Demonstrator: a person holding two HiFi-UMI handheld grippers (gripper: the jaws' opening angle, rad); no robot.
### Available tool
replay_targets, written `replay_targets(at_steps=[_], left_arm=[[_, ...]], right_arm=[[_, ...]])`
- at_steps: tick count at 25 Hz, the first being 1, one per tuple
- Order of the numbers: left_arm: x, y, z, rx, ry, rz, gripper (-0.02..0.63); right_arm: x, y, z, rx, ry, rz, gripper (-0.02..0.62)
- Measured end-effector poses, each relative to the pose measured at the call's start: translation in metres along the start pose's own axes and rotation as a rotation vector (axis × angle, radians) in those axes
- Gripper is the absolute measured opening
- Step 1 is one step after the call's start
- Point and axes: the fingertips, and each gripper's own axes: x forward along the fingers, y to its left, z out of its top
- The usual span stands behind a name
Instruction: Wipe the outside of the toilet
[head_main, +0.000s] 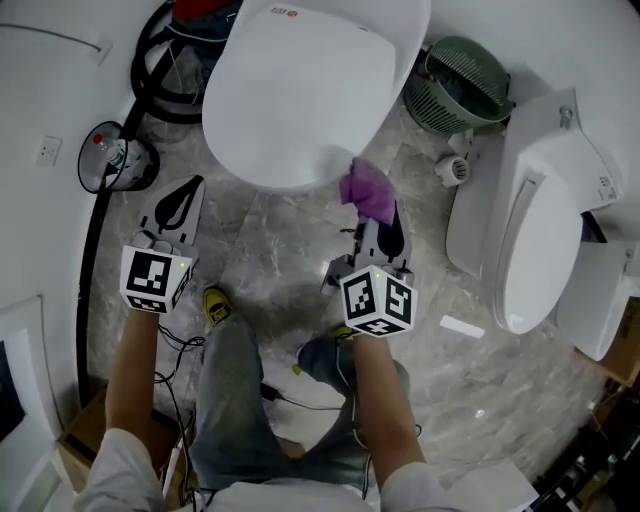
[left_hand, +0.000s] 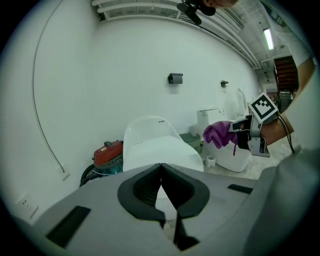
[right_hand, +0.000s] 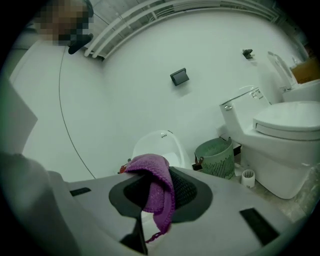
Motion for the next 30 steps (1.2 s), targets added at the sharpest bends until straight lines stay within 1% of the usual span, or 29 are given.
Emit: replay_targets(at_steps=[5,8,11,17,24,30], left_arm=[[-0.033,0.008,0.059,-0.018,-0.014,-0.011,0.017],[-0.055,0.014,0.093,-0.036,-0.021,-0.013,0.017],[-0.071,0.019,0.129,-0.034,-0.04,-0.023,0.017],[-0.105,0.022,0.191,-0.065,-0.073,-0.035,0.017],[-0.153,0.031,0.268,-0.123,-0.125,-0.028,0.017],[-0.182,0.026,0.324,-0.146,-0.167,-0.032,0.017]], right_arm=[[-0.024,0.04,0.054,-0.025,0.03,0.037,0.089],[-0.043,0.062,0.086,-0.029,0.049,0.039,0.089],[-0.061,0.082,0.112,-0.022,0.06,0.041,0.089],[-0.094,0.106,0.165,0.029,0.064,0.015,0.089],[-0.122,0.15,0.232,0.003,0.056,0.036,0.089],[-0.147,0.162,0.278,-0.016,0.053,0.015,0.089]])
